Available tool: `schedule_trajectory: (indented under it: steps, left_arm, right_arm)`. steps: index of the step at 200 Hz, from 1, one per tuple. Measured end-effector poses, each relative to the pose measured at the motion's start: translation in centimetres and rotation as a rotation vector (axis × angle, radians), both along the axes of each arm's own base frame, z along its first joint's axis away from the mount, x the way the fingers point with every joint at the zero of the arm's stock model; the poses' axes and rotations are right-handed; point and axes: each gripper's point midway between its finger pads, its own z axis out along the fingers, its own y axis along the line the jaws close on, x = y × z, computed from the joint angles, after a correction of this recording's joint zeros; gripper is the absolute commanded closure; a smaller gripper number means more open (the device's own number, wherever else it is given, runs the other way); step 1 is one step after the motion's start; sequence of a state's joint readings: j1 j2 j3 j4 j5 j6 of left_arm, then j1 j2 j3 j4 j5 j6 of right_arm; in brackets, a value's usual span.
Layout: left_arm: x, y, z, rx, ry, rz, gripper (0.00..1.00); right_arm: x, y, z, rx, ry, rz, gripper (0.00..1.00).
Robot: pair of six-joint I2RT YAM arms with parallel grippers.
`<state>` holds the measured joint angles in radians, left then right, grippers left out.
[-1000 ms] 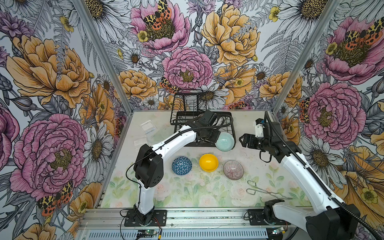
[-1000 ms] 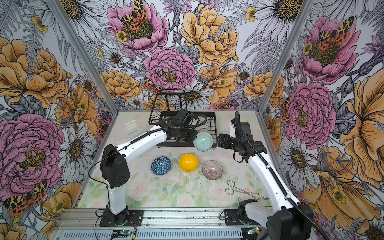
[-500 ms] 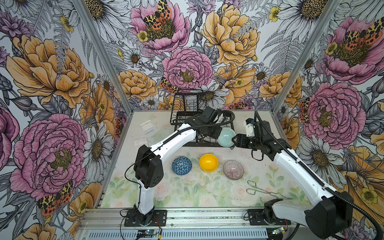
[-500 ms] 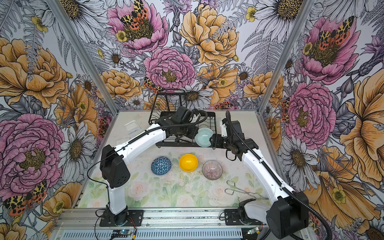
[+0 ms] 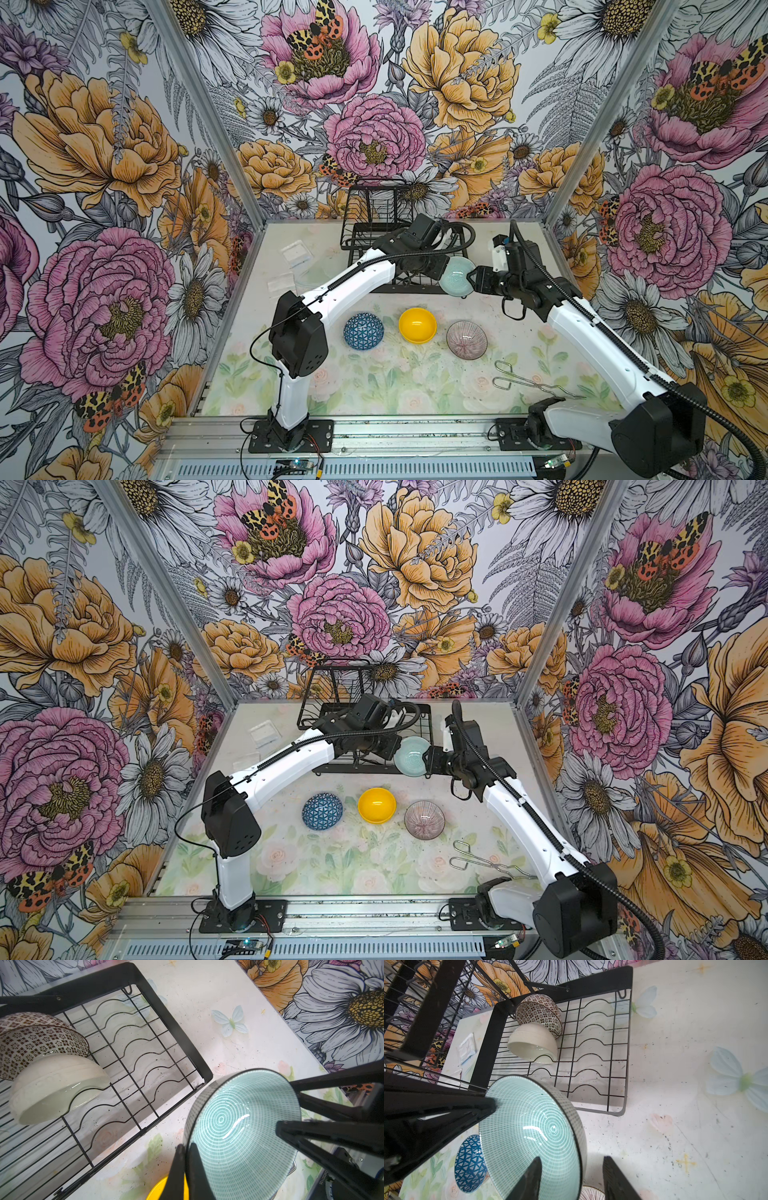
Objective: Load the bowls into the dish rack
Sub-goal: 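Bring the teal bowl toward the right gripper while the right gripper approaches its rim, then close the right gripper on the teal bowl's rim while the left gripper releases and withdraws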
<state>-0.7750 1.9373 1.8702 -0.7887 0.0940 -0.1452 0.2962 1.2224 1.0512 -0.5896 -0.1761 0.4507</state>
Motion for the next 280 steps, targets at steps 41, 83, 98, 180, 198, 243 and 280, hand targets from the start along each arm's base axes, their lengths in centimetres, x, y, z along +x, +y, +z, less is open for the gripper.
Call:
schedule_trajectory:
  steps: [41,83,98,180,198,243,280]
  left_arm:
    - [0.0,0.0,0.0,-0.001,0.001,-0.001,1.00]
    - [0.0,0.0,0.0,-0.001,0.001,-0.001,1.00]
    - [0.0,0.0,0.0,-0.001,0.001,-0.002,1.00]
    - [-0.6,-0.5,0.6,-0.010,-0.013,-0.018,1.00]
    - [-0.6,-0.5,0.7,-0.009,-0.017,-0.020,0.86]
    - [-0.7,0.0,3.0,-0.030,-0.070,-0.024,0.39]
    - [-1.1,0.4,5.5,-0.060,-0.118,-0.022,0.27]
  right_arm:
    - [0.2,0.0,-0.6,-0.008,0.015,-0.006,0.68]
    - [0.4,-0.1,-1.0,-0.016,0.026,-0.010,0.81]
    - [0.4,-0.1,-1.0,-0.016,0.024,-0.010,0.86]
    - [0.6,-0.9,-1.6,-0.047,0.039,-0.053,1.00]
    - [0.6,-0.9,-1.6,-0.047,0.039,-0.052,1.00]
    - [0.4,-0.5,-1.7,-0.052,0.038,-0.023,1.00]
    - [0.4,-0.5,-1.6,-0.062,0.031,-0.012,1.00]
